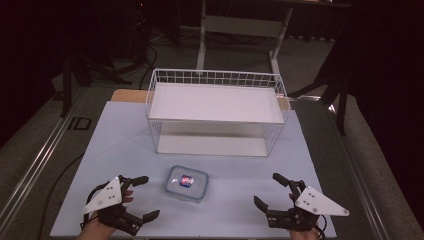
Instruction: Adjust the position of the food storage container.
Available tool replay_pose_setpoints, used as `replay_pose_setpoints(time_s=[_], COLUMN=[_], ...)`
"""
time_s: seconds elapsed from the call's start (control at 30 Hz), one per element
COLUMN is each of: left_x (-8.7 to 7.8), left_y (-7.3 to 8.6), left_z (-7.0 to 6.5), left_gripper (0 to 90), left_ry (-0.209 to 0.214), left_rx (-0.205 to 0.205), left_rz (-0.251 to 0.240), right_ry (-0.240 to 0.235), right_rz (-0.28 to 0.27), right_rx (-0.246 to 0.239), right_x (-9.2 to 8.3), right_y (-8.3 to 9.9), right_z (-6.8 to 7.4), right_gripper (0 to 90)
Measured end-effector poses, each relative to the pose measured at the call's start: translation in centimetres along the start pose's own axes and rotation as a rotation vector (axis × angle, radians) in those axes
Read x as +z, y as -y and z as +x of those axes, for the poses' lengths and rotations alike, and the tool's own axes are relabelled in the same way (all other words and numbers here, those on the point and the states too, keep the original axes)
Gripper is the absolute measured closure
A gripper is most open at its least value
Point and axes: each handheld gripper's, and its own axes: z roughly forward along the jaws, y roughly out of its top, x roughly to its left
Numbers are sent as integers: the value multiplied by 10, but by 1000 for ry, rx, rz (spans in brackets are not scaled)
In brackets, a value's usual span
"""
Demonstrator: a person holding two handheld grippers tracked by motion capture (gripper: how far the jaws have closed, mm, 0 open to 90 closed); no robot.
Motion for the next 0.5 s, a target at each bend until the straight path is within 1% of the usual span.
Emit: replay_pose_setpoints(time_s=[0.03,0.07,0.1,0.13,0.17,0.2,0.23,0.27,0.33,0.4,0.43,0.47,0.5], left_x=[0,-2,-2,-4,-6,-10,-11,-11,-15,-18,-19,-19,-20], left_y=[0,-3,-3,-6,-9,-14,-16,-16,-22,-26,-28,-28,-29], left_z=[0,1,1,1,1,5,7,7,12,16,19,19,22], left_gripper=[15,15,14,14,15,15,14,15,14,14,14,14,14], left_ry=[3,-11,-11,-23,-27,-3,15,15,8,-10,-18,-18,-28], left_rx=[-4,0,0,20,22,-20,-49,-49,-88,-127,-130,-130,-128], left_rz=[-6,-13,-13,-22,-31,-71,-72,-72,-54,-55,-45,-45,-36], right_ry=[-5,-4,-7,-7,-12,-16,-14,-19,-14,-15,-8,-8,-9], right_rz=[-9,-22,-31,-31,-46,-53,-58,-57,-63,-73,-83,-83,-91], right_rx=[3,13,21,21,29,29,25,23,16,14,8,8,10], right_x=[-1,-2,-3,-3,-5,-5,-5,-5,-5,-6,-7,-7,-8], right_y=[0,-1,-2,-2,-3,-3,-4,-4,-5,-7,-9,-9,-10], right_z=[0,0,0,0,0,0,0,0,1,2,1,1,1], right_gripper=[131,129,127,127,125,125,125,125,125,125,125,125,125])
